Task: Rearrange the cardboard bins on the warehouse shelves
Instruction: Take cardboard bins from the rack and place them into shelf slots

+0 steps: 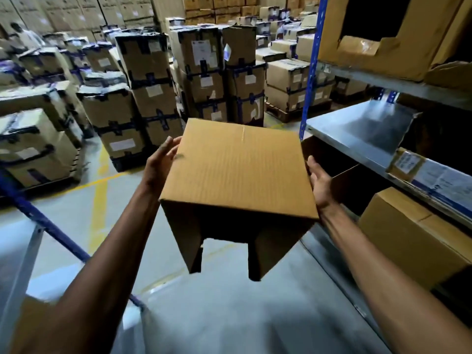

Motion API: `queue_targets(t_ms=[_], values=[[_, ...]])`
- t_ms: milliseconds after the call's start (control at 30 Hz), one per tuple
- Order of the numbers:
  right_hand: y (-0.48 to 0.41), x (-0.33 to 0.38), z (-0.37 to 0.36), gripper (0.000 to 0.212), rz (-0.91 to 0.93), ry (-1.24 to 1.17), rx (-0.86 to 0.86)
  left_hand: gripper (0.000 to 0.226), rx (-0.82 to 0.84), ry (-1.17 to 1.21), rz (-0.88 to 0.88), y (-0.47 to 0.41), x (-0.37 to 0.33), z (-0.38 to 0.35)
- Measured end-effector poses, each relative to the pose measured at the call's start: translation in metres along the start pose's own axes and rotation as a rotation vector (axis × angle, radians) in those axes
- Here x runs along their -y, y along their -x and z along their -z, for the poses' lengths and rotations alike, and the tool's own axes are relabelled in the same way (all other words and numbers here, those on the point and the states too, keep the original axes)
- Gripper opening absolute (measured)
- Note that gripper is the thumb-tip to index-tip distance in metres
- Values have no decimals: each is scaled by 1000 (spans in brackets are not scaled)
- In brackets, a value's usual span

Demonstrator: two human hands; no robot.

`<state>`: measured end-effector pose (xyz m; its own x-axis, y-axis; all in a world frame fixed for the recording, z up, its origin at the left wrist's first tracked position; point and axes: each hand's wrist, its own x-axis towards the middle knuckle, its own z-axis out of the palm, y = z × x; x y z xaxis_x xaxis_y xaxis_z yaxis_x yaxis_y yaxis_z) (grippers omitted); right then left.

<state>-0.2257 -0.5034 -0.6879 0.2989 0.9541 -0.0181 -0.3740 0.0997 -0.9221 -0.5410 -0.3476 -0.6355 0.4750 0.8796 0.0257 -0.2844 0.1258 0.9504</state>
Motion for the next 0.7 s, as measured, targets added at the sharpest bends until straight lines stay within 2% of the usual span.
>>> queue_targets(t_ms=[33,100,200,267,333,400,467,533,633,700], values=[[-2,0,2,57,-8,-10,36,61,-34,17,-8,-2,7,-3],[-7,0,10,67,-35,-1,56,25,-185,-127,-66,-9,23,-11],[-13,-3,23,45,-44,-85,79,28,-414,-410,-77,-12,44,-19],[-18,-6,33,38,-67,-143,112,25,-594,-626,-7,-3,54,-31],[-23,-7,38,40,-78,-160,104,38,-702,-697,39,6,62,-35],[-28,-6,39,43,-76,-66,39,49,-543,-403,78,20,63,-42],[-35,-5,42,33,-84,-12,-2,78,-250,-160,120,30,67,-40],[-43,-6,48,39,-114,17,0,101,-30,-139,148,36,71,-39],[-55,-4,55,44,-155,32,-35,112,94,-242,141,26,66,-32],[-61,-3,57,41,-178,-11,-37,136,192,-350,187,17,61,-21]])
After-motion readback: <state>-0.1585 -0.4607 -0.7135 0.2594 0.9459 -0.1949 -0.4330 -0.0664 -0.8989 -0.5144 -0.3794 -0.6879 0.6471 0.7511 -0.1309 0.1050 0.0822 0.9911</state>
